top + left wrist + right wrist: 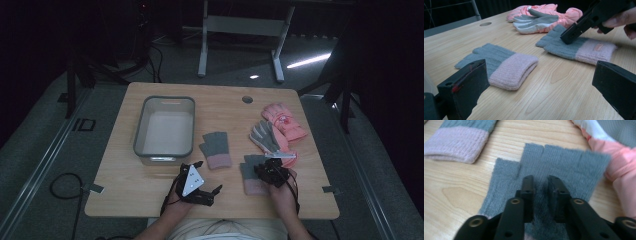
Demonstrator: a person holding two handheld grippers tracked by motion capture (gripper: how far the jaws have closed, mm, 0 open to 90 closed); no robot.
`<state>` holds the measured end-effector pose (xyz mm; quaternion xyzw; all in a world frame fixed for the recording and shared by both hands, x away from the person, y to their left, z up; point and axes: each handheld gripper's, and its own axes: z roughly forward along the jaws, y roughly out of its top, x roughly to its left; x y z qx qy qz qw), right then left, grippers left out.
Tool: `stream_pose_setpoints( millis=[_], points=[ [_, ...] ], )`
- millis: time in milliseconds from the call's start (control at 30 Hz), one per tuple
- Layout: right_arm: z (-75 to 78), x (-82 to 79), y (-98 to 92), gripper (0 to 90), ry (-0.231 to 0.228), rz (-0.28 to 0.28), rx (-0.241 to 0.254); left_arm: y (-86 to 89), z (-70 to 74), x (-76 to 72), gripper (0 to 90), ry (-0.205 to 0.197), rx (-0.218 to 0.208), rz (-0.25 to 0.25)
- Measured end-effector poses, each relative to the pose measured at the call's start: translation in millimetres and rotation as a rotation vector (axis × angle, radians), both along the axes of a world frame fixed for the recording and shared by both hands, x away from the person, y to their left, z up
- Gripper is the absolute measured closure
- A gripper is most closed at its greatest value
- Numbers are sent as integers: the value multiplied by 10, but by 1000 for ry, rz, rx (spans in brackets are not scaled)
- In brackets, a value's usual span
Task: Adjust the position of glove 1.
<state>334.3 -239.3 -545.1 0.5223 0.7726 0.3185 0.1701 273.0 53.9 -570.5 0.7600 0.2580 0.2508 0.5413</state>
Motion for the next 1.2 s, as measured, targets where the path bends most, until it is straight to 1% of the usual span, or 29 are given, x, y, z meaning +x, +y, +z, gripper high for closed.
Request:
stream_pose_setpoints(
  millis=[33, 67, 100, 133, 200, 233, 300, 400, 433, 467, 500, 533, 567, 600, 633, 667, 733, 767, 800, 833, 900, 933, 967, 1033, 1067, 1100, 1133, 1167, 1200],
  points=[
    [38, -5, -7, 716, -11, 17, -9, 1, 0, -1, 0, -1, 0, 0],
    [38, -5, -7, 716, -11, 17, -9, 1, 0, -2, 0, -1, -2, 0],
    [86, -14, -25, 700, -31, 41, -11, 1, 0, -2, 0, -1, -2, 0],
    [135, -22, -45, 681, -54, 77, -10, 1, 0, -1, 0, -1, 0, 0],
    [214, -28, -90, 648, -78, 140, -35, 0, 0, -2, 0, -2, 1, 0],
    [262, -35, -148, 643, -70, 186, -44, -1, 0, -3, 0, -3, 2, 1],
    [267, -37, -163, 636, -59, 197, -47, -2, -1, -2, 0, -2, 0, 2],
    [245, -40, -201, 618, -34, 245, -55, -3, -1, 0, 0, 0, -2, 2],
    [218, -34, -203, 610, -25, 247, -60, -4, 0, 1, 0, 1, -1, 2],
    [175, -26, -200, 605, -16, 226, -62, -4, 0, 1, 0, 1, 0, 3],
    [175, -26, -200, 605, -16, 226, -62, -4, 0, 0, 0, 0, 2, 3],
    [147, -17, -197, 605, -1, 228, -57, -4, 0, -2, 0, -1, 3, 2],
    [117, -12, -189, 602, 7, 229, -64, -5, 0, -3, 0, -2, 4, 1],
    [88, -14, -176, 595, 3, 230, -85, -6, 0, -3, 0, -2, 5, -1],
    [55, -18, -159, 584, 2, 239, -96, -7, 0, -3, 0, -1, 6, -1],
    [8, -22, -140, 579, -1, 254, -120, -8, 0, 0, 0, 1, 5, -2],
    [-4, -24, -141, 594, -9, 254, -120, -7, 0, 2, 0, 2, 6, -1],
    [-9, -23, -145, 637, -1, 236, -111, -10, 0, 3, 0, 3, 6, -2],
    [-9, -23, -145, 637, -1, 236, -111, -10, 0, 3, 0, 3, 6, -2],
    [-7, -29, -128, 692, -1, 237, -123, -11, 0, 2, 0, 2, 6, -1],
    [3, -22, -109, 768, 9, 228, -131, -10, 0, 0, 0, 0, 5, 0],
    [3, -22, -109, 768, 9, 228, -131, -11, 0, 0, 0, 0, 6, 1],
    [6, -28, -79, 821, 3, 226, -147, -11, 0, -1, 0, 0, 7, 2],
    [14, -30, -67, 837, 7, 221, -149, -10, 0, -5, 0, -6, 6, 6],
    [55, -18, -65, 848, 14, 220, -132, -8, 0, -3, 0, -5, 5, 6],
    [55, -18, -65, 848, 14, 220, -132, -5, 0, 1, 0, -3, 3, 6],
    [87, -13, -65, 849, 12, 216, -119, -1, 1, 4, 0, 2, -1, 8],
    [187, 1, -57, 850, -15, 216, -108, 2, 1, 7, 0, 3, -5, 8],
    [248, 20, -52, 850, -28, 212, -95, 3, 1, 7, 0, 4, -5, 8]
  ],
)
